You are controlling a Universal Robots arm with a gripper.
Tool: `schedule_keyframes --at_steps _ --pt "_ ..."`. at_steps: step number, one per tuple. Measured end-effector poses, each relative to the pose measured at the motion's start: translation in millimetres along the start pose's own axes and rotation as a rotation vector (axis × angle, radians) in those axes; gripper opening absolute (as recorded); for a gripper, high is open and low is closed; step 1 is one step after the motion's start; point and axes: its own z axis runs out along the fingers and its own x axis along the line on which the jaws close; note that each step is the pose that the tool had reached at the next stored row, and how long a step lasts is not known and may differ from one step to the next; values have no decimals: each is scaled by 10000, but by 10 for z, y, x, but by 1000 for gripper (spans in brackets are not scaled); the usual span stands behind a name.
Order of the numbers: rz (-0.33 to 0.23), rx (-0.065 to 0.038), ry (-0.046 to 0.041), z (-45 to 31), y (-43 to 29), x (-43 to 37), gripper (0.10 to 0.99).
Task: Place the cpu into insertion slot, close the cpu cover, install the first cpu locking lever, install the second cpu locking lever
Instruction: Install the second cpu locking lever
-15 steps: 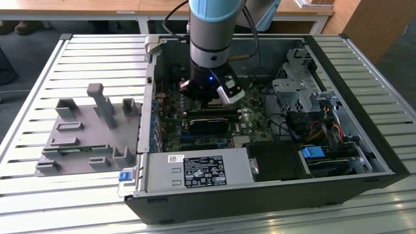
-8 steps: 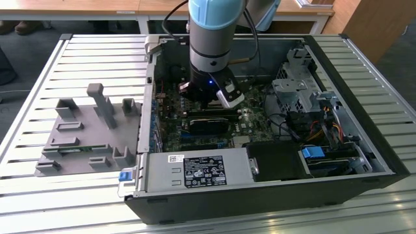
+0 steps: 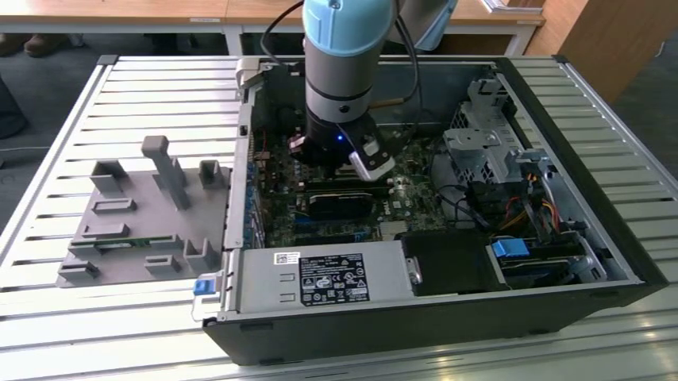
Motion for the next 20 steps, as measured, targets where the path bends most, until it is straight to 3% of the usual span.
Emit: schedule_keyframes --at_steps 4,8,10,17,20 --pt "0 -131 -4 34 -10 5 106" --pt "-1 -378 -14 61 -22 6 106" --pt "-1 -451 -17 77 -29 6 106" --pt "-1 -594 -24 140 -61 13 106" --pt "0 -704 -28 155 -64 25 106"
